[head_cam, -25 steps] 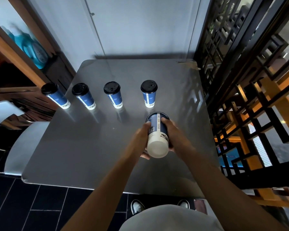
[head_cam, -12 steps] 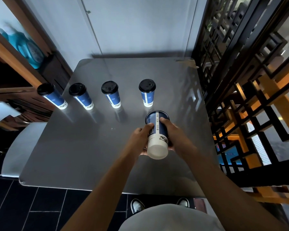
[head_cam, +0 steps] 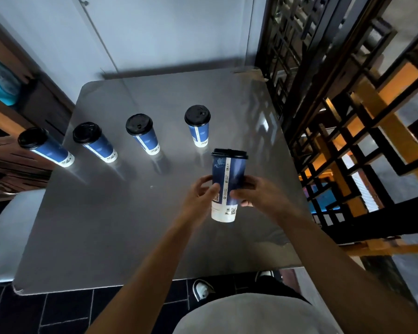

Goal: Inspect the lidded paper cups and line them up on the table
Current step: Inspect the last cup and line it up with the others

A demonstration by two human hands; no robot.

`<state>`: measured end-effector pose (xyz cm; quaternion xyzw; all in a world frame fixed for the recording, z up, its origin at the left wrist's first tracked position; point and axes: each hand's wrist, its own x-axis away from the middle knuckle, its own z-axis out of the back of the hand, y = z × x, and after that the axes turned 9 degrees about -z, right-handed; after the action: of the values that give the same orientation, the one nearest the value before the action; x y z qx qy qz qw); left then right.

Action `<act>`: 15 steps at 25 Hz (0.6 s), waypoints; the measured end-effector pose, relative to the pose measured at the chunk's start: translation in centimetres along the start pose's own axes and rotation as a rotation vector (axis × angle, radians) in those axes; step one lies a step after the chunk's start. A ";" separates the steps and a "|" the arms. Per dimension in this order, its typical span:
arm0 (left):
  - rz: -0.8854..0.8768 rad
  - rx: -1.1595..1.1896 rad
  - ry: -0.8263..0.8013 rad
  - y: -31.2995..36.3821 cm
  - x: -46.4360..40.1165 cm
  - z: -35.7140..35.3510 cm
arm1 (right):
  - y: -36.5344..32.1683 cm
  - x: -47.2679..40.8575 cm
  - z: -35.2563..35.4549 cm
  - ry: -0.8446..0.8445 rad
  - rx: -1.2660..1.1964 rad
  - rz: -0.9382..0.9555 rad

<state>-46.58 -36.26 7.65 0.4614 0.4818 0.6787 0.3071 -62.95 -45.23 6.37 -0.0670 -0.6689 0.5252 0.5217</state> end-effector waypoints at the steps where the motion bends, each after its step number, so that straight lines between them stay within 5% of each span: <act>1: -0.026 -0.029 -0.027 -0.3 -0.3 0.1 | 0.2 0.0 0.1 0.033 0.005 0.013; 15: -0.147 -0.217 -0.094 0.0 -10.8 -7.3 | -0.6 -6.4 7.6 0.277 0.089 0.027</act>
<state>-49.12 -48.26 3.29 0.4202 0.4229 0.6803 0.4263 -65.62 -54.39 3.52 -0.1246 -0.5658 0.5471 0.6042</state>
